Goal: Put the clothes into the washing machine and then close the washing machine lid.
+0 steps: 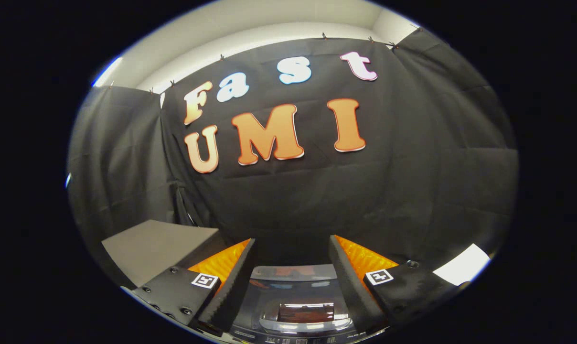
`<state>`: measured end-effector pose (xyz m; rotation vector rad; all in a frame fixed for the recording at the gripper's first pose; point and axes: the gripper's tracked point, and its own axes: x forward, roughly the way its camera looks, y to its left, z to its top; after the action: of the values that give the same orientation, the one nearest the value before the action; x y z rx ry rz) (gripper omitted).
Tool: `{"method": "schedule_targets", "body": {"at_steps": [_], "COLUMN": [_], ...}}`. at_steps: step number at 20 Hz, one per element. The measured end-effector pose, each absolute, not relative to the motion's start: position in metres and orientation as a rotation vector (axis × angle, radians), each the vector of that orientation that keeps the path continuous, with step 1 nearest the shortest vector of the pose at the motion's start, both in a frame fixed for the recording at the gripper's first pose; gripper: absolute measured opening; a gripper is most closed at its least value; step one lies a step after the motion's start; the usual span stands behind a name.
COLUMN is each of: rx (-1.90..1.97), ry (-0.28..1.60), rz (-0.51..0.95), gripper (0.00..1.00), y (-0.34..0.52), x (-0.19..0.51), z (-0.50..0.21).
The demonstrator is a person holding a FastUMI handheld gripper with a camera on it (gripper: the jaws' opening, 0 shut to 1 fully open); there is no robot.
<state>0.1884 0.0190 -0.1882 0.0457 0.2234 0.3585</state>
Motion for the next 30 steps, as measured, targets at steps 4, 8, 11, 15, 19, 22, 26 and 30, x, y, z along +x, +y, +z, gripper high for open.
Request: {"method": "schedule_targets", "body": {"at_steps": [4, 8, 11, 15, 19, 22, 26, 30], "rx": [0.123, 0.083, -0.016, 0.0, 0.027, 0.009, 0.034, 0.06], "ry": [0.166, 0.108, 0.027, -0.031, -0.053, -0.07, -0.066, -0.045], "rz": [0.391, 0.375, 0.345, 0.349, 0.338, 0.321, 0.327, 0.318], "gripper": [0.96, 0.96, 0.96, 0.96, 0.96, 0.96, 0.96, 0.96], "y": [0.023, 0.012, 0.004, 0.0, -0.015, -0.025, -0.03, -0.033], "x": [0.173, 0.161, 0.152, 0.127, 0.12, 0.116, 0.115, 0.123], "z": [-0.138, -0.101, -0.062, -0.017, -0.001, 0.009, 0.011, 0.001]}}
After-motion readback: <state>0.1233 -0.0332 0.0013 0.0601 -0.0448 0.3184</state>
